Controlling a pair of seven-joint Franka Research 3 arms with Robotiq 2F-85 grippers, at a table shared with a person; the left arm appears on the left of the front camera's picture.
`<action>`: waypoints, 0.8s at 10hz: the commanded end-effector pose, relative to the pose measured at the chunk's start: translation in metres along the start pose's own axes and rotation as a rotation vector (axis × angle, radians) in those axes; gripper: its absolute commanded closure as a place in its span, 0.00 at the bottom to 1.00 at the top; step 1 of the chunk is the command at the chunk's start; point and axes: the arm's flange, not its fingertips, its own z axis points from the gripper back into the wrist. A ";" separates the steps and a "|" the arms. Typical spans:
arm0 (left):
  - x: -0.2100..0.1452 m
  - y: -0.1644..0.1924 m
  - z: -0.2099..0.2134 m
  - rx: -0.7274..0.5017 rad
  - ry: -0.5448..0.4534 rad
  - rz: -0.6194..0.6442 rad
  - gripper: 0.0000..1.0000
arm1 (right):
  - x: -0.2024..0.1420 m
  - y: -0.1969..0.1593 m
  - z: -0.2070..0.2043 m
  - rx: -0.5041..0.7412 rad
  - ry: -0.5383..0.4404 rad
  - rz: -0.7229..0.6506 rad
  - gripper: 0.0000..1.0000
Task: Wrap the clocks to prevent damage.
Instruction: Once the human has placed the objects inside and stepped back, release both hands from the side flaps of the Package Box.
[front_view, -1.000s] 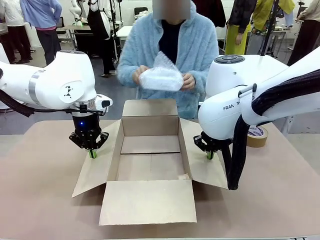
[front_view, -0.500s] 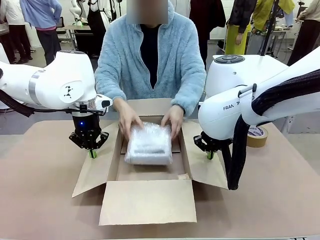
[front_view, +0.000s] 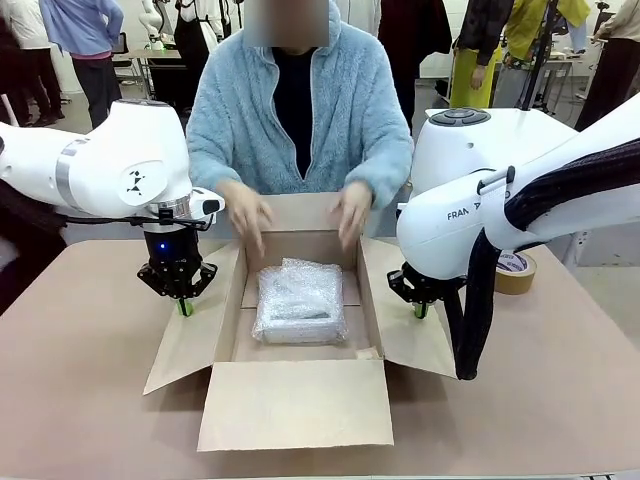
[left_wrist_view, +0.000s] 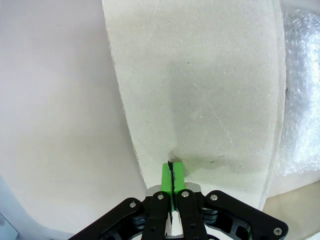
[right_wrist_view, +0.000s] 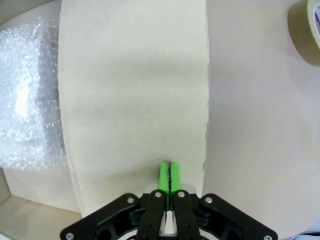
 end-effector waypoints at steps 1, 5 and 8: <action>-0.001 0.001 -0.001 0.007 0.005 -0.002 1.00 | -0.001 0.000 -0.001 -0.005 0.005 0.001 0.99; -0.001 0.001 -0.001 0.007 0.005 -0.002 1.00 | -0.001 0.000 -0.001 -0.005 0.005 0.001 0.99; -0.001 0.001 -0.001 0.007 0.005 -0.002 1.00 | -0.001 0.000 -0.001 -0.005 0.005 0.001 0.99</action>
